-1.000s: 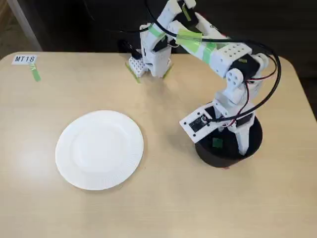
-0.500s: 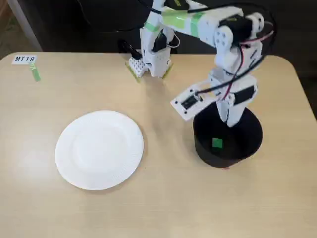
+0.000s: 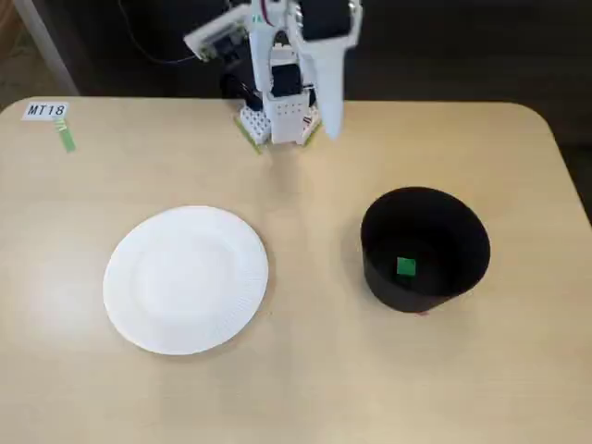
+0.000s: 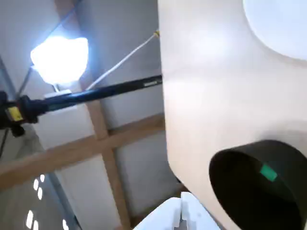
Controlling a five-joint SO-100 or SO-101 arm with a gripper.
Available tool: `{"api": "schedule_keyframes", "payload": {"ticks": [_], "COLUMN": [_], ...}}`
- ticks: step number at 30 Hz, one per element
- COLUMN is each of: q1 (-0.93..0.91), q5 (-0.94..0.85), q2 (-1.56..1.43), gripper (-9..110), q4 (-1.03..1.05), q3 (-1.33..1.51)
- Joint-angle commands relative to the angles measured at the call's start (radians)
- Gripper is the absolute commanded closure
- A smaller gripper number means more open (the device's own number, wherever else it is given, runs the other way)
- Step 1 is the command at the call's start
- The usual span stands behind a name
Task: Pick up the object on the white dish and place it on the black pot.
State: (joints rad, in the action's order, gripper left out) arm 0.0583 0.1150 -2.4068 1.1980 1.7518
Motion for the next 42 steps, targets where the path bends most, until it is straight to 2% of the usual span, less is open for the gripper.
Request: {"api": "schedule_keyframes", "payload": {"ticks": [1,5,17,24,31,42], "q1": [-0.095,-0.127,-0.141,-0.141,-0.130,-0.115], "q5": [-0.025,-0.057,-0.121,-0.166,-0.152,-0.195], "q2": [-0.175,-0.330,-0.614,-0.707,-0.923,-0.922], "gripper": [102,102,102,102,102,102], "q4": [-0.094,-0.156,-0.212,-0.219,-0.199,-0.207], "q3": [0.284,0.500,0.904,1.052,1.235,1.335]}}
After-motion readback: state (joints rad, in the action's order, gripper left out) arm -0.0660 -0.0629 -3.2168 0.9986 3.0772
